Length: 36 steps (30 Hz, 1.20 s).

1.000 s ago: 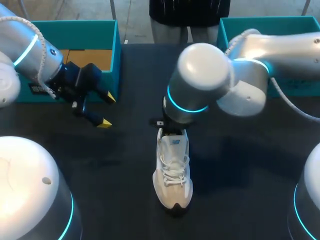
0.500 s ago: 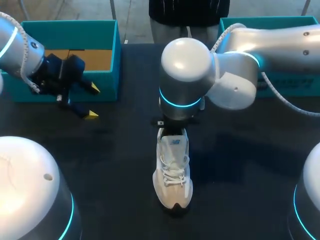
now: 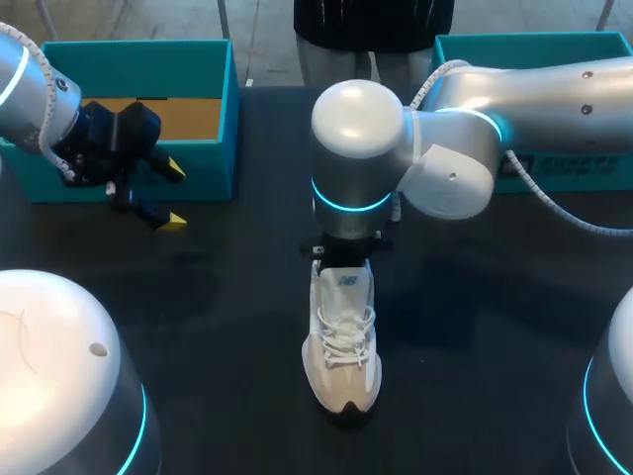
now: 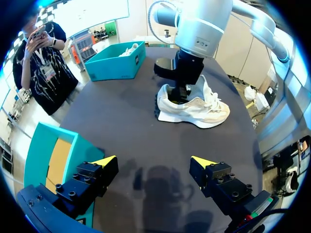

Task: Take the shoe out of the shoebox, open the shoe tongue, remove and reinsert the insole, then place the shoe into the shoebox

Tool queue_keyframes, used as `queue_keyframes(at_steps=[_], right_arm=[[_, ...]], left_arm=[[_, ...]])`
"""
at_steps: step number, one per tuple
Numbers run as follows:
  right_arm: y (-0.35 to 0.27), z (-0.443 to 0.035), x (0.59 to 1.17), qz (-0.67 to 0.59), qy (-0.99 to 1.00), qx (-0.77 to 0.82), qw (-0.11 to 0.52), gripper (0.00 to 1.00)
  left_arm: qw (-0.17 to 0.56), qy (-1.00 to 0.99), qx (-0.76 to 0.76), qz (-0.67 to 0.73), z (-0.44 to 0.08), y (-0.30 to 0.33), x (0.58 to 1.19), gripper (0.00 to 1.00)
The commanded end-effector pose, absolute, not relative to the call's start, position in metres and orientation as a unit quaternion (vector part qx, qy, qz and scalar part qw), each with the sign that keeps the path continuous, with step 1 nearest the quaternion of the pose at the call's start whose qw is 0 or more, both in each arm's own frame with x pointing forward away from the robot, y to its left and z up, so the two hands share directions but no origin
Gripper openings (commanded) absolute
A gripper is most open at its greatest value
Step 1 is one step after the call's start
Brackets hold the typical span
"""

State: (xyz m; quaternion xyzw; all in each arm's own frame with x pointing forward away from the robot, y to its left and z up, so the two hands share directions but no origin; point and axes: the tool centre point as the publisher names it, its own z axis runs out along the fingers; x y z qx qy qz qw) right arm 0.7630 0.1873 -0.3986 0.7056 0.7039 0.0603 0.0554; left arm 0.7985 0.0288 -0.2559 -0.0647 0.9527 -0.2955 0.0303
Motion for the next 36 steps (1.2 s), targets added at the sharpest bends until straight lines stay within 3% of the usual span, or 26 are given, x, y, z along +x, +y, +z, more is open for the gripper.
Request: queue_keyframes(at_steps=[1, 17, 25, 36], right_arm=[[0.192, -0.408, 0.764, 0.056, 0.704, 0.706, 0.052, 0.00], [0.191, -0.357, 0.746, -0.021, 0.718, 0.695, 0.014, 0.00], [0.190, -0.357, 0.730, -0.088, 0.718, 0.688, -0.064, 0.00], [0.183, -0.363, 0.703, -0.105, 0.702, 0.699, -0.091, 0.00]], left_arm=[[0.030, 0.953, -0.065, -0.294, -0.256, 0.028, 0.799, 1.00], [0.030, 0.953, -0.065, -0.294, -0.256, 0.028, 0.799, 1.00], [0.030, 0.953, -0.065, -0.294, -0.256, 0.028, 0.799, 1.00], [0.030, 0.953, -0.065, -0.294, -0.256, 0.028, 0.799, 1.00]])
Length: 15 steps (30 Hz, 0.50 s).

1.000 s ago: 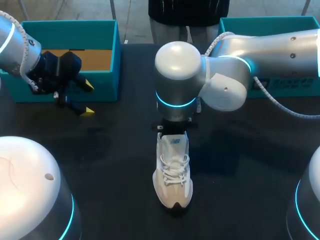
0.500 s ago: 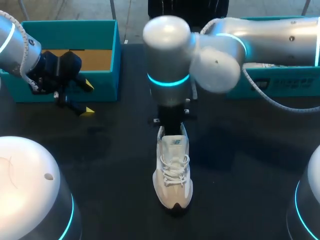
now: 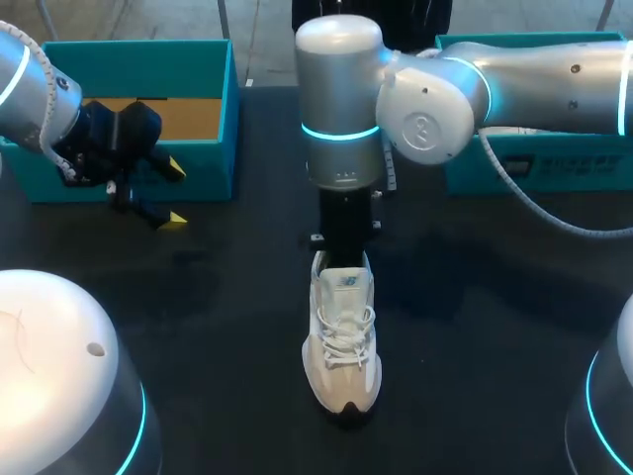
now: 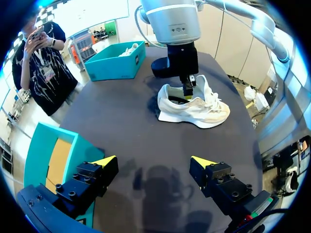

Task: Take the shoe out of the shoebox, open the shoe tongue, remove and reinsert the insole, then place the shoe into the shoebox

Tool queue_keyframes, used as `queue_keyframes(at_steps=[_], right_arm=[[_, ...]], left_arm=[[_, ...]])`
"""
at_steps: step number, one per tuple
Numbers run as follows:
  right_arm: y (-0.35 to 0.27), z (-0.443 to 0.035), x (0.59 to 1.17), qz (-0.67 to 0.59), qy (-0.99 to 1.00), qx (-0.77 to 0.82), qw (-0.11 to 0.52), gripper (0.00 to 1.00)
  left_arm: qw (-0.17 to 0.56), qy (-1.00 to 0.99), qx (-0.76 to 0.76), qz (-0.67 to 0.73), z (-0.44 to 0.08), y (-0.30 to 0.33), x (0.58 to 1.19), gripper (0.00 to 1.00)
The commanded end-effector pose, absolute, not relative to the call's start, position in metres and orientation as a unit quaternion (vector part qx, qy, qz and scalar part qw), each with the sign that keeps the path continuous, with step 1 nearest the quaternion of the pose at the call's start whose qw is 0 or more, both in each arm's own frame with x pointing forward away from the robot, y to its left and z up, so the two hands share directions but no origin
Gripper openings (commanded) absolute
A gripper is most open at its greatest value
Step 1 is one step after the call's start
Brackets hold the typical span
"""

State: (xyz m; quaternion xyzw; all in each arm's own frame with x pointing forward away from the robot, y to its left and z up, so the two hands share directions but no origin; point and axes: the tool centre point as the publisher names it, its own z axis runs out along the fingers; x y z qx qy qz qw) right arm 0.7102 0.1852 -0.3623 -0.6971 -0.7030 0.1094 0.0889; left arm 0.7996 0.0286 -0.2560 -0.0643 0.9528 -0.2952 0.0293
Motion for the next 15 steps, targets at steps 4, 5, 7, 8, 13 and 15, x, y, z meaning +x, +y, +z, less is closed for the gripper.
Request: queue_keyframes(at_steps=[4, 5, 7, 8, 13, 15], right_arm=[[0.184, -0.359, 0.700, 0.104, -0.699, -0.702, 0.089, 0.41], [0.184, -0.359, 0.699, 0.104, -0.699, -0.702, 0.089, 0.73], [0.185, -0.358, 0.699, 0.102, -0.699, -0.702, 0.087, 1.00], [0.185, -0.358, 0.698, 0.102, -0.699, -0.702, 0.086, 1.00], [0.188, -0.365, 0.699, 0.090, -0.702, -0.701, 0.084, 1.00], [0.189, -0.370, 0.700, 0.087, -0.703, -0.700, 0.085, 1.00]], left_arm=[[0.030, 0.953, -0.065, -0.294, -0.256, 0.028, 0.799, 1.00], [0.030, 0.953, -0.065, -0.294, -0.256, 0.028, 0.799, 1.00], [0.030, 0.953, -0.065, -0.294, -0.256, 0.028, 0.799, 1.00], [0.030, 0.953, -0.065, -0.294, -0.256, 0.028, 0.799, 1.00], [0.030, 0.953, -0.065, -0.294, -0.256, 0.028, 0.799, 1.00], [0.030, 0.953, -0.065, -0.294, -0.256, 0.028, 0.799, 1.00]])
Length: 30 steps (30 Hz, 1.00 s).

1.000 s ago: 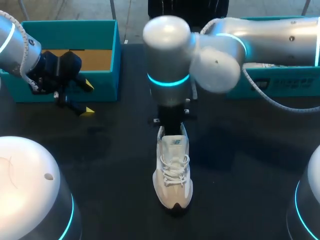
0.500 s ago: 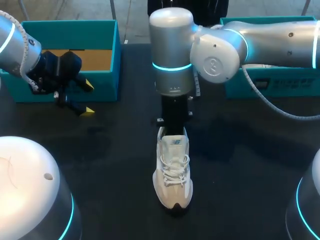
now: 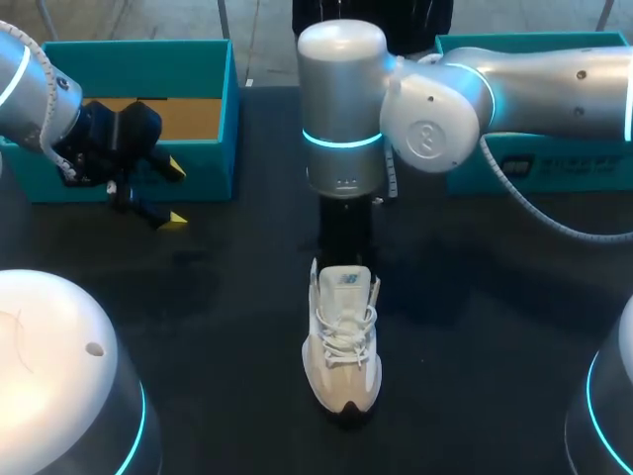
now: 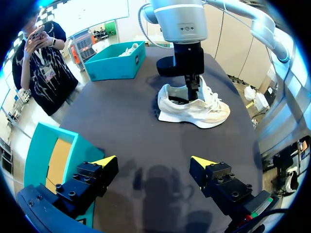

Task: Take the shoe out of the shoebox, open the shoe tongue, remove and reinsert the insole, then place the shoe into the shoebox

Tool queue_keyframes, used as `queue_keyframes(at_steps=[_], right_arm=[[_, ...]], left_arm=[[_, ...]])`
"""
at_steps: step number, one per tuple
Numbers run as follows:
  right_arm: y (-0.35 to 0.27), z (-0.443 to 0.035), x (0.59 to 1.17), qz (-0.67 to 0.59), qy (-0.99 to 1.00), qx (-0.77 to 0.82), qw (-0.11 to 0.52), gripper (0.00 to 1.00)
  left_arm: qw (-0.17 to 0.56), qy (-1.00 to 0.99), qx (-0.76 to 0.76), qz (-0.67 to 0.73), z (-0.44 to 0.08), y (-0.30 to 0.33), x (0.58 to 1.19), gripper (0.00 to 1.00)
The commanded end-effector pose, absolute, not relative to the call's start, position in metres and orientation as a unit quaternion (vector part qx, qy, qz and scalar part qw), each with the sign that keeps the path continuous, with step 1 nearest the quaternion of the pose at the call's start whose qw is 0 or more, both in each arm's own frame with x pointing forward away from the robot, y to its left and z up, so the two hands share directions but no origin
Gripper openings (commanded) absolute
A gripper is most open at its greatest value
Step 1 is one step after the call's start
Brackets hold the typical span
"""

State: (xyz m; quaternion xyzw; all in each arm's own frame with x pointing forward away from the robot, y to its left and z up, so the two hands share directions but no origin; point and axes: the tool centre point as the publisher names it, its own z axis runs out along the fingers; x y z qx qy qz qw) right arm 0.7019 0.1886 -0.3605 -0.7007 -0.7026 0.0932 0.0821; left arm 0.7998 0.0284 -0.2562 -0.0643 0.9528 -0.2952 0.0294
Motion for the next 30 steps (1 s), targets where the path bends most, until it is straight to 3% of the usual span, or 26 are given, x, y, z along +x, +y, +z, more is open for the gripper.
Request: queue_keyframes(at_steps=[1, 14, 30], right_arm=[[0.191, -0.372, 0.700, 0.085, -0.705, -0.698, 0.087, 1.00], [0.190, -0.381, 0.702, 0.074, -0.713, -0.692, 0.088, 1.00], [0.195, -0.345, 0.697, 0.052, -0.716, -0.696, 0.033, 1.00]], left_arm=[[0.030, 0.953, -0.065, -0.294, -0.256, 0.028, 0.799, 1.00], [0.030, 0.953, -0.065, -0.294, -0.256, 0.028, 0.799, 1.00], [0.030, 0.953, -0.065, -0.294, -0.256, 0.028, 0.799, 1.00]])
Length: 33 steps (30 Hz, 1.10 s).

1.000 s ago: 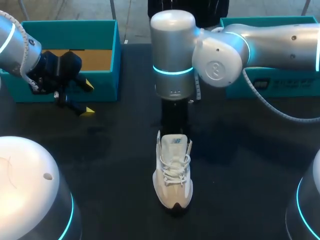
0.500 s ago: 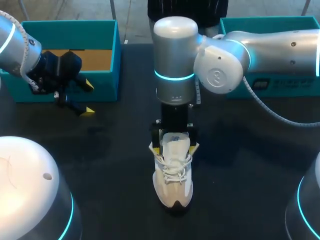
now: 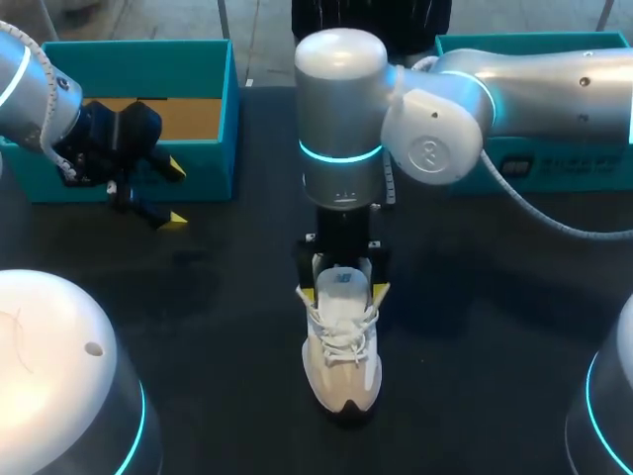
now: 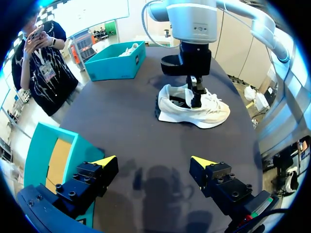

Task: Take the shoe out of the shoebox, open the shoe tongue, remove and reinsert the insole, then place the shoe into the shoebox

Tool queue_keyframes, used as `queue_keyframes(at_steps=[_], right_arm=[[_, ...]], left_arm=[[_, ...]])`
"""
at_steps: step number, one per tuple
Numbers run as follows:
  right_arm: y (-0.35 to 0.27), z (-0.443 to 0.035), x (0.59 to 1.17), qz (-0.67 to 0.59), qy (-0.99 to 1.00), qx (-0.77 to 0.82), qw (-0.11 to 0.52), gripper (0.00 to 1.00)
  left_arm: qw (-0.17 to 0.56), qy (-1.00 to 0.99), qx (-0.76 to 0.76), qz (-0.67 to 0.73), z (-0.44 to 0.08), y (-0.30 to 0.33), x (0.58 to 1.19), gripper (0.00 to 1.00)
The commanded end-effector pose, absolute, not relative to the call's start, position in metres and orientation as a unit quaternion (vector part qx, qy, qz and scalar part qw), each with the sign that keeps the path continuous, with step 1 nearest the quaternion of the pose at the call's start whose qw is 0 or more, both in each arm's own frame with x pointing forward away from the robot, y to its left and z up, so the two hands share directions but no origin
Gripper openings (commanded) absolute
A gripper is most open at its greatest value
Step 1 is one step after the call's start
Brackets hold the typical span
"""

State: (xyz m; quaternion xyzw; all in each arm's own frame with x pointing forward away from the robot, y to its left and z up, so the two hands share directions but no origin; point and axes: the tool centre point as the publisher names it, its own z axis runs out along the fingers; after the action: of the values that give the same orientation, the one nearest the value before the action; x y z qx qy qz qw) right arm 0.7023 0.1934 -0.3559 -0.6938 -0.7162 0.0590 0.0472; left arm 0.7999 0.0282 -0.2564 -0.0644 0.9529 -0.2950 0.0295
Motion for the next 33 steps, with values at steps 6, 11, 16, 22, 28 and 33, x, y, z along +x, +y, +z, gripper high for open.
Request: queue_keyframes(at_steps=[6, 11, 16, 22, 28, 33], right_arm=[[0.197, -0.335, 0.693, 0.040, -0.714, -0.699, 0.012, 1.00], [0.198, -0.330, 0.689, 0.029, -0.711, -0.703, -0.008, 1.00], [0.196, -0.330, 0.687, 0.015, -0.708, -0.706, -0.025, 0.24], [0.192, -0.329, 0.690, 0.007, -0.708, -0.706, -0.031, 0.14], [0.188, -0.338, 0.698, 0.000, -0.710, -0.704, -0.027, 0.02], [0.188, -0.349, 0.701, -0.002, -0.712, -0.702, -0.015, 0.03]], left_arm=[[0.030, 0.953, -0.065, -0.294, -0.256, 0.028, 0.799, 1.00], [0.030, 0.953, -0.065, -0.294, -0.256, 0.028, 0.799, 1.00], [0.030, 0.953, -0.065, -0.294, -0.256, 0.028, 0.799, 1.00], [0.030, 0.953, -0.065, -0.294, -0.256, 0.028, 0.799, 1.00], [0.030, 0.953, -0.065, -0.294, -0.256, 0.028, 0.799, 1.00], [0.030, 0.953, -0.065, -0.294, -0.256, 0.028, 0.799, 1.00]])
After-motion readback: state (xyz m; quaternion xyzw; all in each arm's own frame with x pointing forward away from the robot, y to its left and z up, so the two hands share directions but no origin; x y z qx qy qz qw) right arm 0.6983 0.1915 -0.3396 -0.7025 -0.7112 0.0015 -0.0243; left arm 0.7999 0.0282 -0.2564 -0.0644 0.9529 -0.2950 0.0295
